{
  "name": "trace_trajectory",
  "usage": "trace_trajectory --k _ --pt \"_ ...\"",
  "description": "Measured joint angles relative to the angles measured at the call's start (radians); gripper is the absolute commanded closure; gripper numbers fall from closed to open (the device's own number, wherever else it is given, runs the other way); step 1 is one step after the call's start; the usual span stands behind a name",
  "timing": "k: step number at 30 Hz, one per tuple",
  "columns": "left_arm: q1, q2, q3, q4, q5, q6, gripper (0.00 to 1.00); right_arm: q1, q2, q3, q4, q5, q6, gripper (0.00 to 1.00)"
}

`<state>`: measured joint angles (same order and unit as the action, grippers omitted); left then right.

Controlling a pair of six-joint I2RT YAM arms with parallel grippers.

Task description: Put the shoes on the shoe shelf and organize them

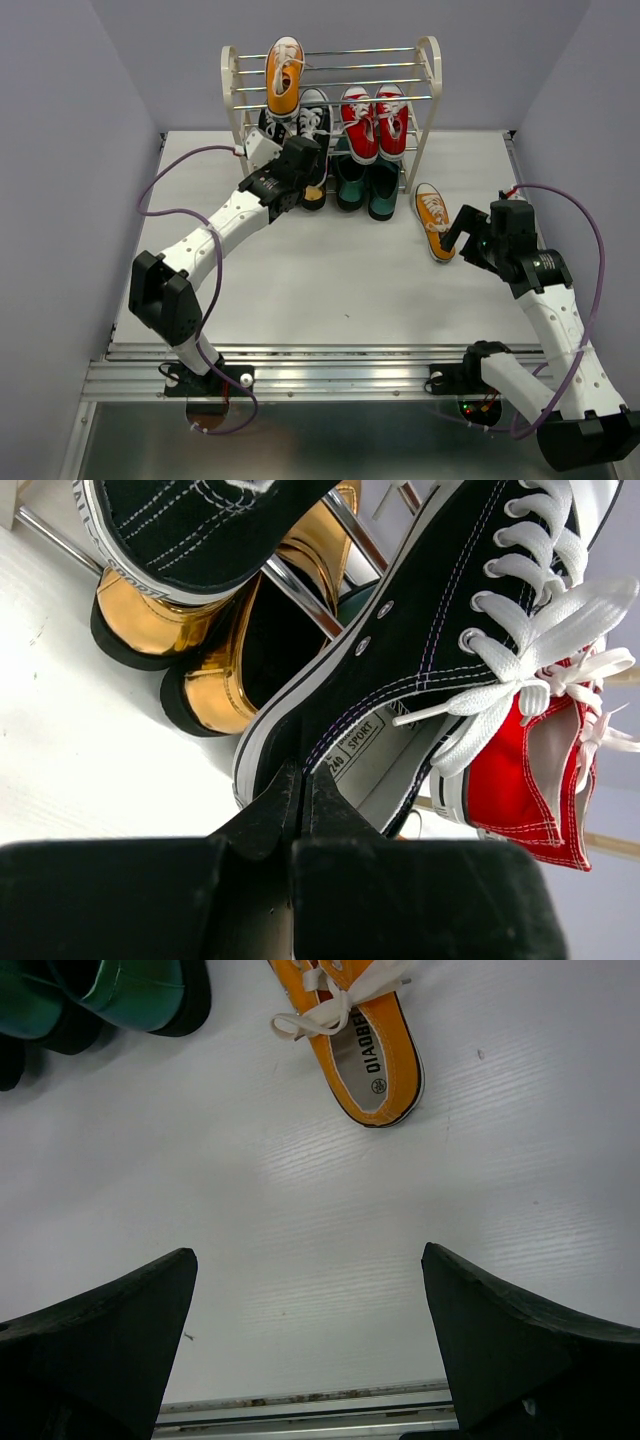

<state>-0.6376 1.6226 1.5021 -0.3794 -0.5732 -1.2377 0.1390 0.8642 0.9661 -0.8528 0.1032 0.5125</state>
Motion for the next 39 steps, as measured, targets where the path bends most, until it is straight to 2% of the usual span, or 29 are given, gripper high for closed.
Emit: trace_trajectory --k 12,18,28,30,32,33,34,39 --pt "-0.002 0.0 -0.018 0.01 -0.01 0.005 1.0 0.0 0.001 0.0 0.0 -0.006 0.0 0.0" --pt "0.018 0.045 0.054 0.022 -0.002 0.026 1.0 0.0 0.0 0.0 -0.002 -0.005 0.0 0.0" --pt "0.064 0.098 0.069 0.054 0.039 0.051 1.0 0.0 -0.006 0.0 -0.004 -0.005 0.0 0.0" --pt "0.072 0.103 0.07 0.057 0.047 0.055 0.91 0.0 -0.007 0.0 -0.005 -0.005 0.0 0.0" --pt "0.082 0.104 0.077 0.057 0.074 0.078 0.68 0.0 -0.008 0.0 -0.006 -0.004 0.0 0.0" --pt "0.086 0.106 0.081 0.058 0.08 0.075 0.68 0.0 -0.008 0.0 -0.008 -0.004 0.0 0.0" --pt "0.093 0.108 0.089 0.06 0.093 0.091 0.6 0.0 -0.008 0.0 -0.008 -0.004 0.0 0.0" --pt "0.114 0.116 0.159 0.122 0.158 0.138 0.55 0.0 -0.006 0.0 -0.008 -0.005 0.0 0.0"
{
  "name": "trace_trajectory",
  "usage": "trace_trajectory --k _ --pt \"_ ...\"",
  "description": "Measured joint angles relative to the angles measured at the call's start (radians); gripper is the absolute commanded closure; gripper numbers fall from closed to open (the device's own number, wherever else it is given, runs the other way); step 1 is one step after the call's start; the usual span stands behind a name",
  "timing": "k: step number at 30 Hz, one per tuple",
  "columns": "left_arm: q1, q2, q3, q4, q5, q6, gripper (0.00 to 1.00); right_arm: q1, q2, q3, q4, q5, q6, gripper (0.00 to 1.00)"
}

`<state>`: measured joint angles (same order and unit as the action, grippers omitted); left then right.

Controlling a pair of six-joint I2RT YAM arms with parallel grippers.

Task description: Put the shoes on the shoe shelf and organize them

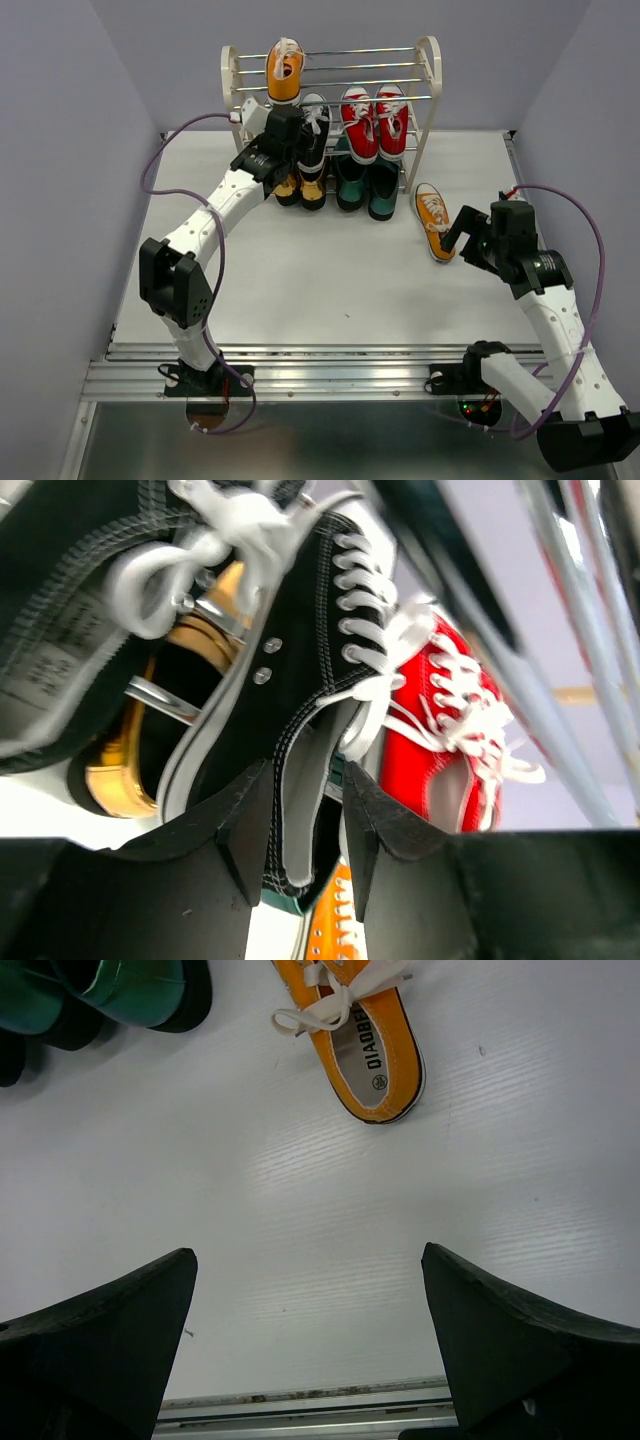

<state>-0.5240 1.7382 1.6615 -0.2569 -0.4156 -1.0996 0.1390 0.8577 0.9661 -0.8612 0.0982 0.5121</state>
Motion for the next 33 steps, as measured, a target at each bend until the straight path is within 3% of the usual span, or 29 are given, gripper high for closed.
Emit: trace_trajectory --k 12,26,33 --pt "-0.021 -0.032 -0.033 0.03 0.119 0.106 0.56 0.0 0.053 -0.002 0.001 -0.023 -0.019 0.0" --pt "-0.104 -0.408 -0.338 0.048 0.184 0.164 0.57 0.0 0.268 -0.018 0.069 -0.023 -0.034 0.0" --pt "-0.11 -0.549 -0.463 0.027 0.208 0.17 0.58 -0.001 0.398 -0.018 0.108 0.06 0.001 0.04"
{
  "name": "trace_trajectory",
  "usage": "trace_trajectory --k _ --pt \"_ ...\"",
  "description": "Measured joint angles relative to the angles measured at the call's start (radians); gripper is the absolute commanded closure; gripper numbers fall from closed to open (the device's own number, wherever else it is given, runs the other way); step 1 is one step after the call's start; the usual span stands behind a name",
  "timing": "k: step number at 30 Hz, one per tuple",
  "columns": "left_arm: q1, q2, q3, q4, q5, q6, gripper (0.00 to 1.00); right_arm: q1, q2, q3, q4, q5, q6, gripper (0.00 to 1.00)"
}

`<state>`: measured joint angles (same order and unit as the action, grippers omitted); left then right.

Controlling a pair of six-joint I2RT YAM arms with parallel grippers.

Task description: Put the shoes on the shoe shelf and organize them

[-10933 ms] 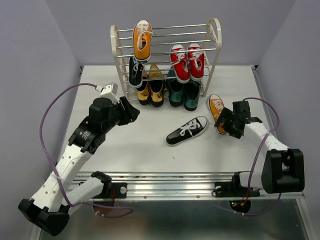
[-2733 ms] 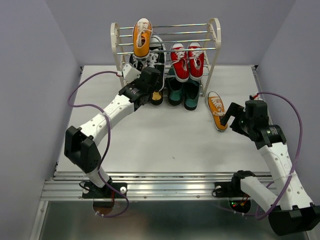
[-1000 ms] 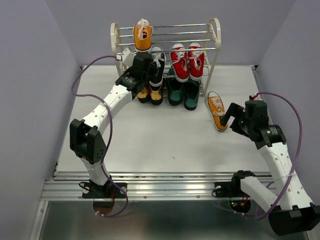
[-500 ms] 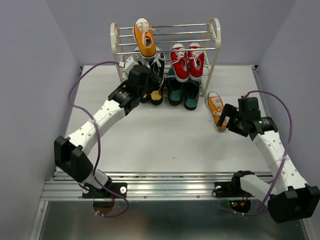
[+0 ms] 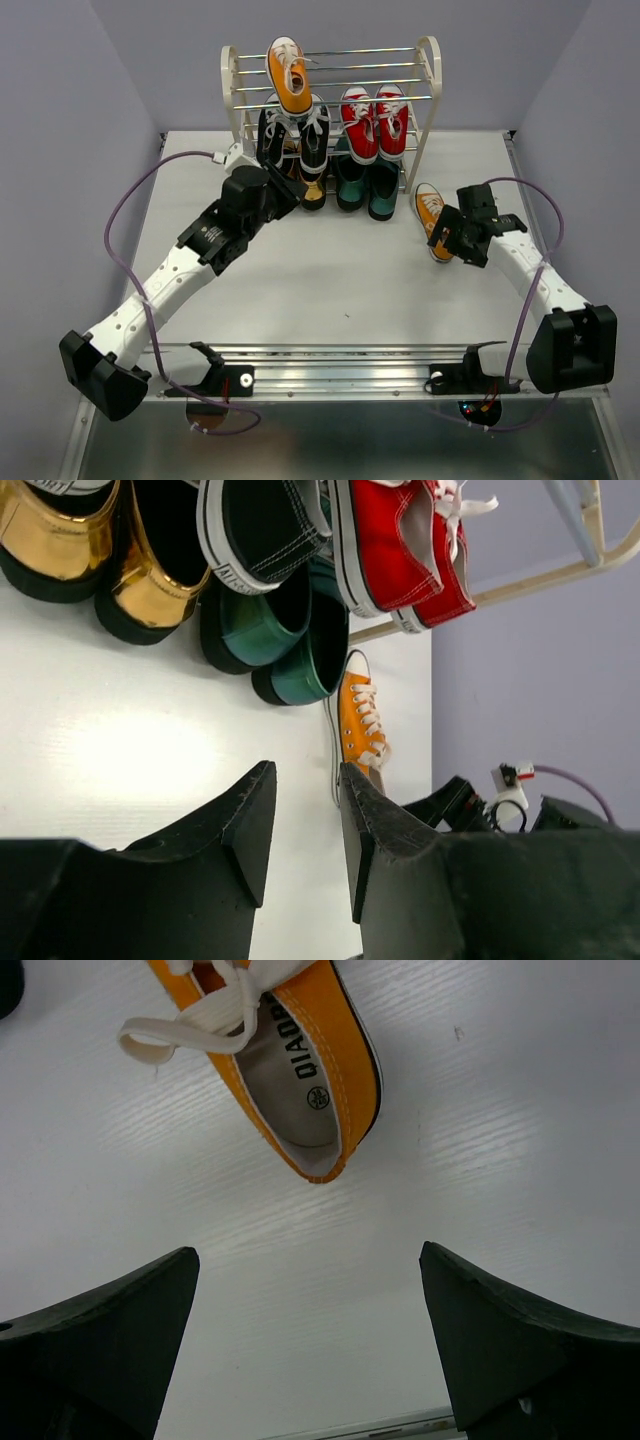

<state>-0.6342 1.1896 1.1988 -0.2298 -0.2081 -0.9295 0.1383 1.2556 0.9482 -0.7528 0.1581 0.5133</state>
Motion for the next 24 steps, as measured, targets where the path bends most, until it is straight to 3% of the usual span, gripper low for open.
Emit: trace_trajectory --k 14,24 --pt "-0.018 -0.334 -0.315 -0.055 0.068 0.014 0.63 -0.107 0.04 -0.034 0.145 0.054 0.117 0.16" --pt "-0.019 -0.492 -0.366 -0.123 0.045 0.053 0.64 -0.137 0.12 -0.12 0.243 0.028 0.142 0.4"
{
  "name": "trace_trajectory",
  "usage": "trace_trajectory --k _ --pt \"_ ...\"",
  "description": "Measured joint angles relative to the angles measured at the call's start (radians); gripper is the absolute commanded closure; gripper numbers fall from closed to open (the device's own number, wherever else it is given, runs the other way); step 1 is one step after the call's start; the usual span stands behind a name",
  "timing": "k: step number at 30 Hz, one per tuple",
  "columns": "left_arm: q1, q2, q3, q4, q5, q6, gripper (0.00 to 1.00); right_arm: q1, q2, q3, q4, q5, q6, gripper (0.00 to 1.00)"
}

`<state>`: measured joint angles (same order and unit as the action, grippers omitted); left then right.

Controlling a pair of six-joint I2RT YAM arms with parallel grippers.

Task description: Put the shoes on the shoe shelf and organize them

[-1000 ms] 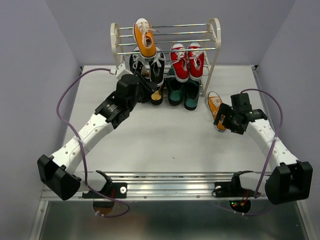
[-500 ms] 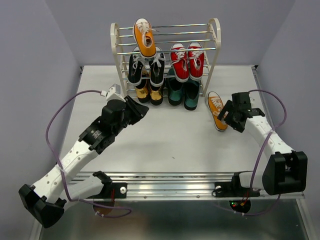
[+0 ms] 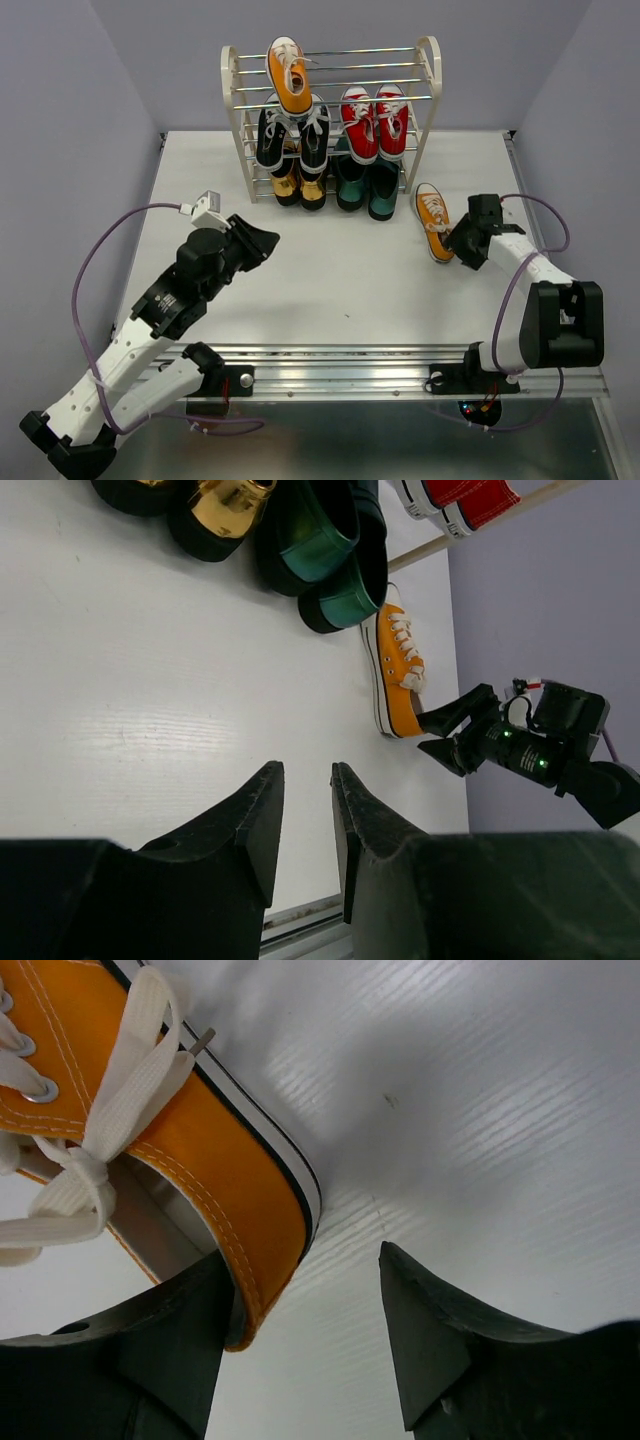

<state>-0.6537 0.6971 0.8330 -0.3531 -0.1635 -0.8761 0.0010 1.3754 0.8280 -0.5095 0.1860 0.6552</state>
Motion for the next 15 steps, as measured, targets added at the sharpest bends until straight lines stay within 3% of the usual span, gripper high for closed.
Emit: trace_trajectory --k 2,3,5,8,11,15 --pt "0.0 -0.008 0.0 -0.006 -0.003 0.004 0.65 0.0 0.01 -0.018 0.035 -0.019 0.003 0.47" --pt "0.0 -0.009 0.0 -0.007 -0.003 0.006 0.65 -0.001 0.012 -0.021 0.051 -0.031 -0.001 0.71" --pt "0.0 -0.006 0.0 -0.01 -0.003 0.011 0.66 -0.001 0.011 -0.029 0.089 -0.066 -0.012 0.96" --pt "-0.001 0.011 0.0 -0.013 -0.002 0.018 0.76 0.0 -0.022 -0.059 0.119 -0.102 -0.032 0.99" --pt "-0.008 0.03 -0.003 -0.007 0.01 0.026 0.76 0.002 -0.09 -0.103 0.099 -0.14 -0.042 0.99" --pt "-0.121 0.082 -0.016 0.035 -0.004 0.016 0.74 0.059 -0.203 -0.132 0.011 -0.16 -0.028 0.99"
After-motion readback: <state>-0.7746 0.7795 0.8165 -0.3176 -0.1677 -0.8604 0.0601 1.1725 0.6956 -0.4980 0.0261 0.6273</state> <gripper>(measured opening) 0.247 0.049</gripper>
